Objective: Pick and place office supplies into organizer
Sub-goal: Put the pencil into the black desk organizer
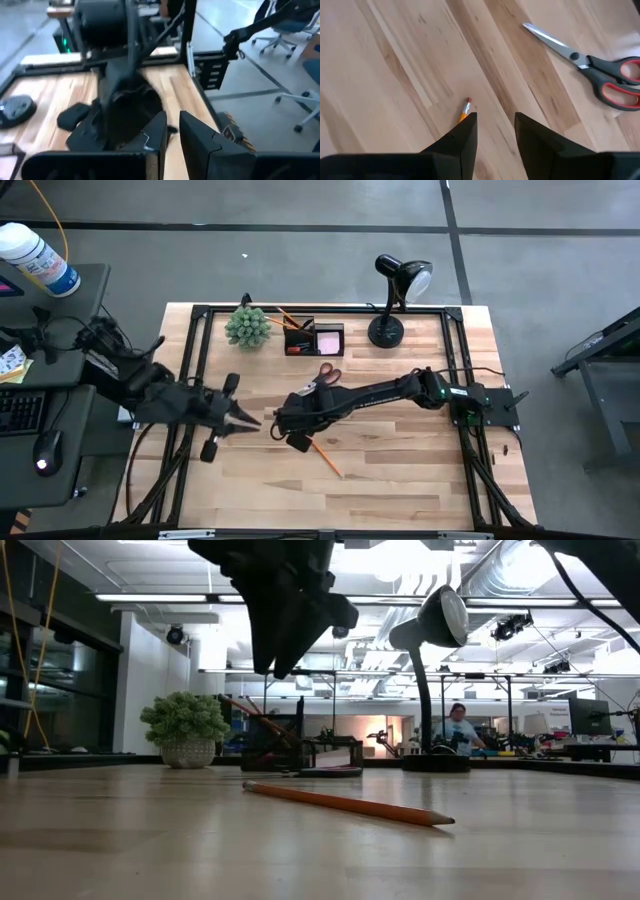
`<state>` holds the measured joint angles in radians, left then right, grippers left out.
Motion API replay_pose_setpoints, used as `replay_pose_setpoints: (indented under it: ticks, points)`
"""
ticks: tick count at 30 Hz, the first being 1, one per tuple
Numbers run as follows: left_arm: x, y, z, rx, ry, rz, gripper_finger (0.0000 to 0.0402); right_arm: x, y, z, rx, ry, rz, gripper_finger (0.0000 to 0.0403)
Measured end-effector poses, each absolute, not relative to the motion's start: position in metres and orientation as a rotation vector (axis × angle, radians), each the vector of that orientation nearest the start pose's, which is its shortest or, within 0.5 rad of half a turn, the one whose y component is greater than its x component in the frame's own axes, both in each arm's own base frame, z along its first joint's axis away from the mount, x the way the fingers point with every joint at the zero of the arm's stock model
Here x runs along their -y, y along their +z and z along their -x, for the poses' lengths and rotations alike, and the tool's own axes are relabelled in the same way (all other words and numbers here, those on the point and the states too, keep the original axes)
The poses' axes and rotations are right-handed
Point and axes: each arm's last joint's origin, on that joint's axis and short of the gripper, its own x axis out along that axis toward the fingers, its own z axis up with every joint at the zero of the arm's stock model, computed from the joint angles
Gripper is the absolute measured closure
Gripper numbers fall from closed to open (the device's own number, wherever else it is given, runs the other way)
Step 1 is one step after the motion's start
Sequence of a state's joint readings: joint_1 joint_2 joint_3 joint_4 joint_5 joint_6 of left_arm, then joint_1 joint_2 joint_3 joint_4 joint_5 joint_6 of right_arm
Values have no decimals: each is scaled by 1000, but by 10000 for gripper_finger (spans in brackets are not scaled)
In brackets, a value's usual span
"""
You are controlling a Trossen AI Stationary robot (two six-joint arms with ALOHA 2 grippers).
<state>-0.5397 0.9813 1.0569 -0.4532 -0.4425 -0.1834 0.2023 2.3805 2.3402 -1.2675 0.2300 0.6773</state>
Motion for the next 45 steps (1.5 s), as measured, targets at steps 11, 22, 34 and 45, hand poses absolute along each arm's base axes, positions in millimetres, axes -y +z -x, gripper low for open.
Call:
replay_pose_setpoints:
  ticks: [11, 22, 34, 45]
  points:
    - [121, 374, -157, -236, -27, -24, 360, -94, 209, -491, -1216, -438, -431, 279]
    - [119, 394, -149, -92, -62, -23, 360, -92, 186, -499, -1211, -515, -502, 314]
    - [107, 408, -138, -6, -19, -66, 360, -92, 169, -505, -1212, -532, -510, 281]
    - [103, 410, -134, 3, 7, -98, 360, -90, 165, -505, -1219, -546, -505, 279]
